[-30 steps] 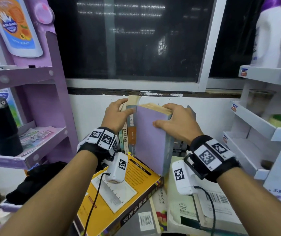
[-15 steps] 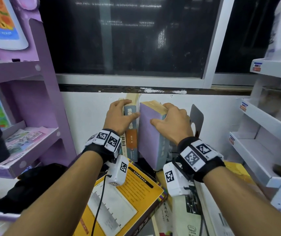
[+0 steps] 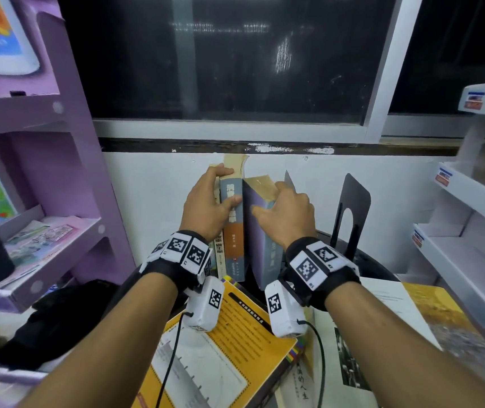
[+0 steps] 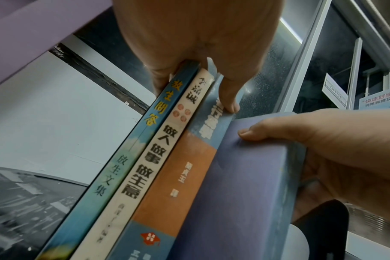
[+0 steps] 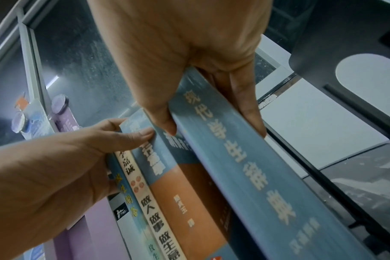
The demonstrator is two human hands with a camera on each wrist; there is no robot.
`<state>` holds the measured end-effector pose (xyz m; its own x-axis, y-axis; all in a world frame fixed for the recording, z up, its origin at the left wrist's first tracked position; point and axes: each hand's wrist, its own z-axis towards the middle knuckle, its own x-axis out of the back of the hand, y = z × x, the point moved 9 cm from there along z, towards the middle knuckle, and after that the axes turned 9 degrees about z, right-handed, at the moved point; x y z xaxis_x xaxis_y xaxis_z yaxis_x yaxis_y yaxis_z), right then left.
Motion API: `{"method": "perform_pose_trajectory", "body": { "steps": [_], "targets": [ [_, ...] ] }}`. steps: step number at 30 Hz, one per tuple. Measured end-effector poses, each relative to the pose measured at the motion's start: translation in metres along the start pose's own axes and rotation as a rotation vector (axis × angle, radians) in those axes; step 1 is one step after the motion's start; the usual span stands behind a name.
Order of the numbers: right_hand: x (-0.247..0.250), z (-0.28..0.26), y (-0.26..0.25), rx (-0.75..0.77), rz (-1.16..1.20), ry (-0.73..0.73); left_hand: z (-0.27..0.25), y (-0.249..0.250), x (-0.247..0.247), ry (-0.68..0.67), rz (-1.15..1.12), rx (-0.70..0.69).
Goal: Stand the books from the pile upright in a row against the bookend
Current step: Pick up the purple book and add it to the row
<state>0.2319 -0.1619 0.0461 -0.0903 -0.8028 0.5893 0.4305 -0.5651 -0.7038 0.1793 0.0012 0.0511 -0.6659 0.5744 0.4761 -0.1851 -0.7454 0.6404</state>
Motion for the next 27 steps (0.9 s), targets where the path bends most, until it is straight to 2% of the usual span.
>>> {"method": "perform_pose_trajectory", "body": {
  "steps": [10, 21, 27],
  "targets": [
    [-0.02, 0.002, 0.005, 0.016, 0.011, -0.059, -0.002, 0.002, 0.002, -0.007, 0.025, -0.009],
    [-0.032, -0.005, 0.005, 0.003, -0.033, -0.329, -0.003, 0.002, 0.004, -0.02, 0.03, 0.004],
    [-0.035, -0.01, 0.006, 0.039, -0.001, -0.291, -0.005, 0.004, 0.004, -0.008, 0.036, 0.0]
  ]
}}
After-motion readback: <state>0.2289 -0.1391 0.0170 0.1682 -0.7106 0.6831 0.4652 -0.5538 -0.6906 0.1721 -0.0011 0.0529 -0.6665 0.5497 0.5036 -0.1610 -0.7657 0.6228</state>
